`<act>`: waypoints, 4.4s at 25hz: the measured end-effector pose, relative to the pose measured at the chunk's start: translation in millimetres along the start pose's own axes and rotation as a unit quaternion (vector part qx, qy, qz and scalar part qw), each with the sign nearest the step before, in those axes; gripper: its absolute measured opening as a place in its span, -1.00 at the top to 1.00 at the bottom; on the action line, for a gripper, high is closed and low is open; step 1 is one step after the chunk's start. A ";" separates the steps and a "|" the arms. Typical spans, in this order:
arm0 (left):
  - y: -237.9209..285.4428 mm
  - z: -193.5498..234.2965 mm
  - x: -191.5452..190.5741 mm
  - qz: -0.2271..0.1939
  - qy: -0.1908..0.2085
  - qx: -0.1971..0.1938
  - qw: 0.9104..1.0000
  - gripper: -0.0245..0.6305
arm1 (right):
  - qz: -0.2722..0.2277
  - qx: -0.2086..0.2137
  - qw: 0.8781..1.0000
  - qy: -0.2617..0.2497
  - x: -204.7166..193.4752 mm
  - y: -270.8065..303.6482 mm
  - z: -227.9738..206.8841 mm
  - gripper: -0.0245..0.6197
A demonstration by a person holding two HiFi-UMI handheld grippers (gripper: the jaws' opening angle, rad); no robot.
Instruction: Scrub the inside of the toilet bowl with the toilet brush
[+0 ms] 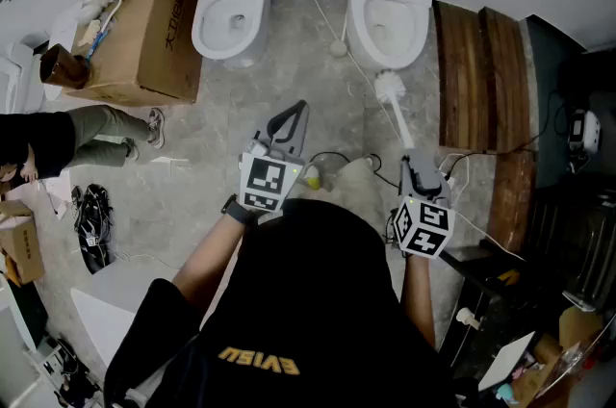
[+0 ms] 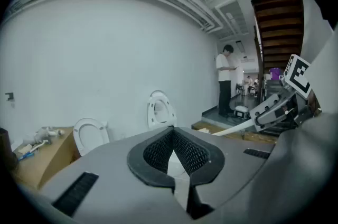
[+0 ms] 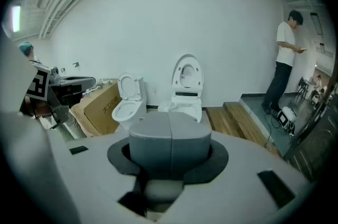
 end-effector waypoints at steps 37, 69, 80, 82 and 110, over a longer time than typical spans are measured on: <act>69.9 14.4 3.8 0.044 -0.022 -0.023 0.999 0.87 | 0.051 -0.012 0.999 0.010 29.3 33.2 -37.1 0.43; 371.8 -66.8 120.1 0.121 -0.056 0.123 0.984 0.87 | 0.083 0.073 0.990 -0.092 171.1 297.7 -389.5 0.43; 437.6 -11.2 90.0 0.107 -0.121 0.117 0.980 0.87 | 0.112 0.118 0.965 -0.207 227.9 396.3 -347.5 0.43; 450.9 -12.6 81.4 0.111 -0.139 0.129 0.975 0.87 | 0.125 0.145 0.954 -0.230 225.6 422.9 -343.0 0.43; 642.5 -21.3 -123.3 0.191 -0.185 0.127 0.956 0.87 | 0.188 0.344 0.841 -0.374 52.3 756.1 -246.8 0.43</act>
Point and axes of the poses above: the fingertips, and each gripper's own axes: y forward along the fingers, z to its left, x out of its top, the point moved 9 cm from there along -y, backward along the fingers, and after that the axes turned 3 degrees about -x, right-handed, at the moved point
